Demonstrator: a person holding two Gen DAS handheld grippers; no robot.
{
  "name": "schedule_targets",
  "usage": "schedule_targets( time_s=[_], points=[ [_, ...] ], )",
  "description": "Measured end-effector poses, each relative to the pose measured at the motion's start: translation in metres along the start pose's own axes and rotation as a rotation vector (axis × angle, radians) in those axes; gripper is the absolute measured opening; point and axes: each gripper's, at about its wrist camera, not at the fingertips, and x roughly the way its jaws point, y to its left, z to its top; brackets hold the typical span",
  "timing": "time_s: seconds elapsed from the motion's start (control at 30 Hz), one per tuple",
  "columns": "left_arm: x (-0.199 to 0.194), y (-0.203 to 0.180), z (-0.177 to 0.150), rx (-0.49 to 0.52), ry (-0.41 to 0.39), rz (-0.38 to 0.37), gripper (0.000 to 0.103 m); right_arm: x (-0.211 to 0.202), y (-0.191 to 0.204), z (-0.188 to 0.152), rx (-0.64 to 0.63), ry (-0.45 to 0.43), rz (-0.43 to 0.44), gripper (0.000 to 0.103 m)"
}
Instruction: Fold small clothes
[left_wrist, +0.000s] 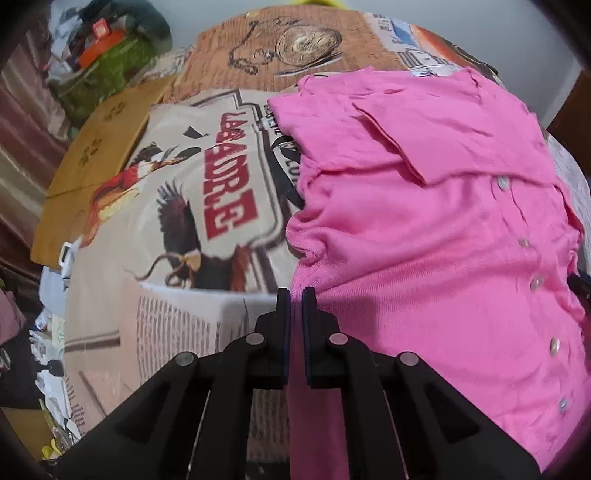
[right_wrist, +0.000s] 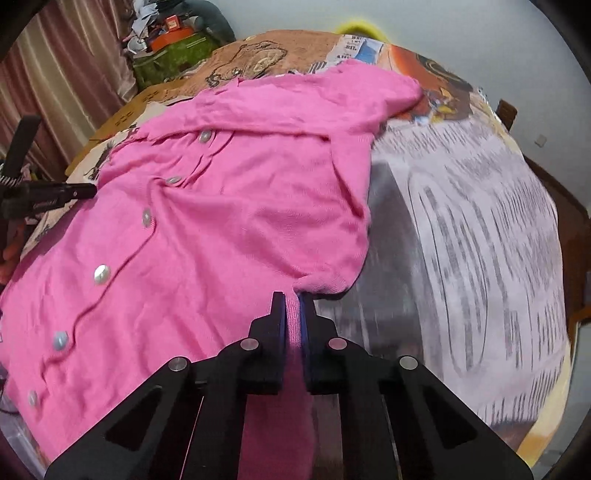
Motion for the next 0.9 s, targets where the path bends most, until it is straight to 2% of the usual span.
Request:
schedule_targets(
  time_s=[0.07,0.2,0.23,0.3,0.4,0.43,0.6,0.77,0.83,0.9],
  points=[
    [-0.002,0.003,0.004,-0.01,0.009,-0.014,0.007,0.002,-0.001,0.003,0.015,-0.004,-0.001,0.007],
    [-0.011,0.008,-0.006,-0.013,0.022,-0.057,0.02,-0.006,-0.004,0.001,0.064,-0.002,0.021,0.01],
    [-0.015,0.01,-0.013,-0.008,0.024,-0.058,0.028,-0.01,-0.003,-0.001,0.07,-0.004,0.025,0.015],
    [-0.02,0.011,-0.025,-0.003,0.029,-0.069,0.035,-0.021,-0.003,-0.008,0.074,-0.007,0.028,0.022],
    [-0.031,0.016,-0.046,-0.006,0.03,-0.094,0.039,-0.035,-0.004,-0.022,0.079,-0.008,0.033,0.032],
    [-0.036,0.019,-0.053,-0.014,0.029,-0.11,0.041,-0.038,-0.004,-0.027,0.084,-0.003,0.037,0.035],
    [-0.051,0.027,-0.082,-0.059,0.044,-0.197,0.042,-0.042,-0.01,-0.05,0.141,0.041,0.071,0.035],
    [-0.065,0.026,-0.102,-0.06,0.026,-0.25,0.042,-0.048,-0.005,-0.064,0.191,0.025,0.133,0.038],
    [-0.067,0.027,-0.106,-0.067,0.025,-0.264,0.042,-0.049,0.002,-0.067,0.173,0.022,0.142,0.038],
    [-0.07,0.027,-0.11,-0.065,0.014,-0.263,0.04,-0.048,0.012,-0.069,0.125,0.015,0.114,0.038]
  ],
)
